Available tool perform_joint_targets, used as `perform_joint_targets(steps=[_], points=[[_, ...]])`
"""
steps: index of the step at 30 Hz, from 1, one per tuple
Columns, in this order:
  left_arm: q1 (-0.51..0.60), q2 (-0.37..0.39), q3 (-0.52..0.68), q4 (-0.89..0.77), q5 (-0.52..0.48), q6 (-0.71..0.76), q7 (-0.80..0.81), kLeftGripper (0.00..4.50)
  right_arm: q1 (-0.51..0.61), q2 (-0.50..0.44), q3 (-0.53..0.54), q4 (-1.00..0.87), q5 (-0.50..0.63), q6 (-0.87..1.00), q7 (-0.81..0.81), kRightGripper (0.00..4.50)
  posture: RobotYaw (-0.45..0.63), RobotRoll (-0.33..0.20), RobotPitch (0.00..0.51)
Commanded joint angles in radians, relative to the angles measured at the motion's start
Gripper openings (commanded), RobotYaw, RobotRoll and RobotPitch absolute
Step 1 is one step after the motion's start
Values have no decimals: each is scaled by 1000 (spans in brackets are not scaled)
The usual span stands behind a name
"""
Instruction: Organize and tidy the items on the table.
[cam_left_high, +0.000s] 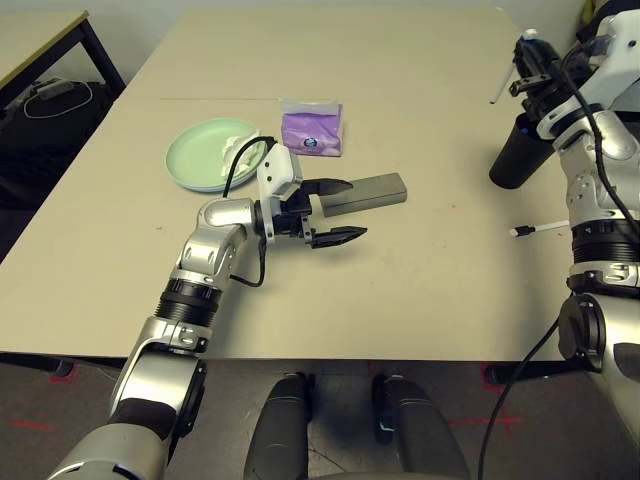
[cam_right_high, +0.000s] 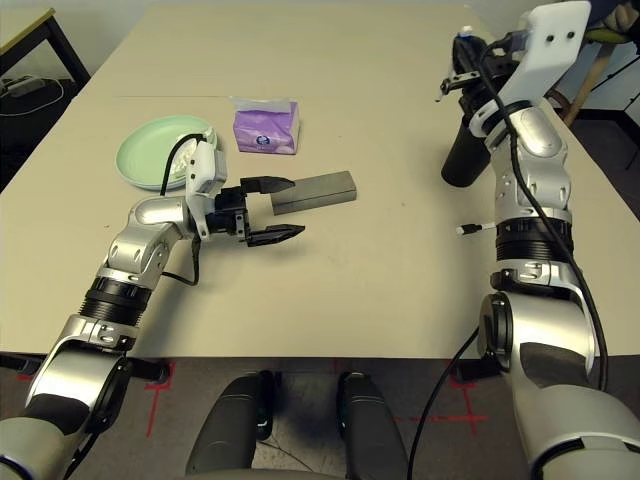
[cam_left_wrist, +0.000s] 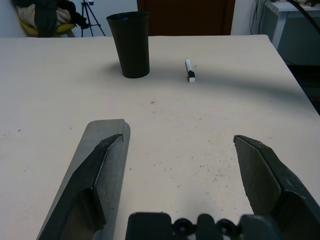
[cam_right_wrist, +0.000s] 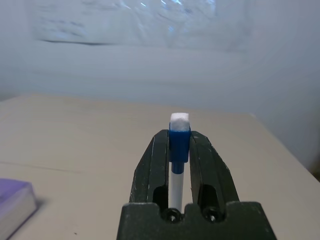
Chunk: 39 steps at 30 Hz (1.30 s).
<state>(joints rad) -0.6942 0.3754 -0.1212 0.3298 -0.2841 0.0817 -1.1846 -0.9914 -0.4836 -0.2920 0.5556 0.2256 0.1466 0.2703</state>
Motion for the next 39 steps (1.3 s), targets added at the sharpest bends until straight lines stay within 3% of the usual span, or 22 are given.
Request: perform_joint_targets(steps=[1,4,18,39], points=[[-1,4,-12,-9,9,3,-1,4500,-25,-19,-25,-2,2,157,-95,415,83,0,99],[2,4,-12,-13,10,2,-1,4500,-33,-29,-27,-13,1,251,-144,415,84,0,100],[7,6,-15,-11,14,-4,-7,4500,-37,-47,-24,-73,7,283,-170,415,73,0,101],[5,4,-14,-9,14,-8,-6,4500,-33,-31,-41,-95,45,141,-103,415,78,0,101]])
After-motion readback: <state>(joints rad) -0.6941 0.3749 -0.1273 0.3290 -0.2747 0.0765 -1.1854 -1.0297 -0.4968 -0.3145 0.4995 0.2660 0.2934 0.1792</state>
